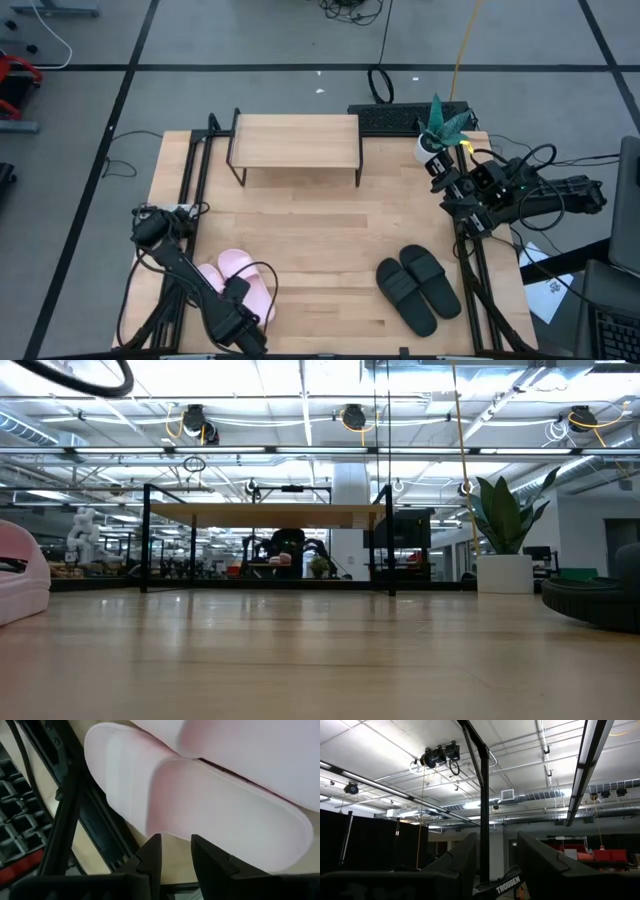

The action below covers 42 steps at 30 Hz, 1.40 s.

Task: Pick and place slides into the shelf
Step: Put the left pink slipper on the shelf

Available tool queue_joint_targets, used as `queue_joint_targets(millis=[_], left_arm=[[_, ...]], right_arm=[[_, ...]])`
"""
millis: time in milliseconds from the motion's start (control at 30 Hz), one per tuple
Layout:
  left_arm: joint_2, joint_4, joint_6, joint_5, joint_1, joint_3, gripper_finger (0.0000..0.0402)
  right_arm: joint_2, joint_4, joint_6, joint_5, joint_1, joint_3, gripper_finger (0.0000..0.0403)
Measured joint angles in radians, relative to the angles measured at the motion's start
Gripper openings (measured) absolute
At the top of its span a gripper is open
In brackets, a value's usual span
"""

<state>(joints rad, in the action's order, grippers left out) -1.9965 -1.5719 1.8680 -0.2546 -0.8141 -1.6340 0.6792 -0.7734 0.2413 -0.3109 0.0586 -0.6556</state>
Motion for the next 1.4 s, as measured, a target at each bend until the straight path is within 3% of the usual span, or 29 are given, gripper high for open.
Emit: queue_joint_targets(millis=[933, 1167, 1400], left_arm=[[0.000, 0.011, -0.067, 0.018, 0.001, 0.120, 0.0104], [0.001, 0.079, -0.091, 0.012, 0.001, 0.173, 0.0104], [0.001, 0.021, -0.049, 0.008, 0.001, 0.202, 0.0104]], right_arm=[[0.000, -0.001, 0.000, 0.027, 0.000, 0.000, 0.0130], [0.000, -0.001, 0.000, 0.027, 0.000, 0.000, 0.0130], [0.000, -0.004, 0.000, 0.052, 0.000, 0.000, 0.0130]])
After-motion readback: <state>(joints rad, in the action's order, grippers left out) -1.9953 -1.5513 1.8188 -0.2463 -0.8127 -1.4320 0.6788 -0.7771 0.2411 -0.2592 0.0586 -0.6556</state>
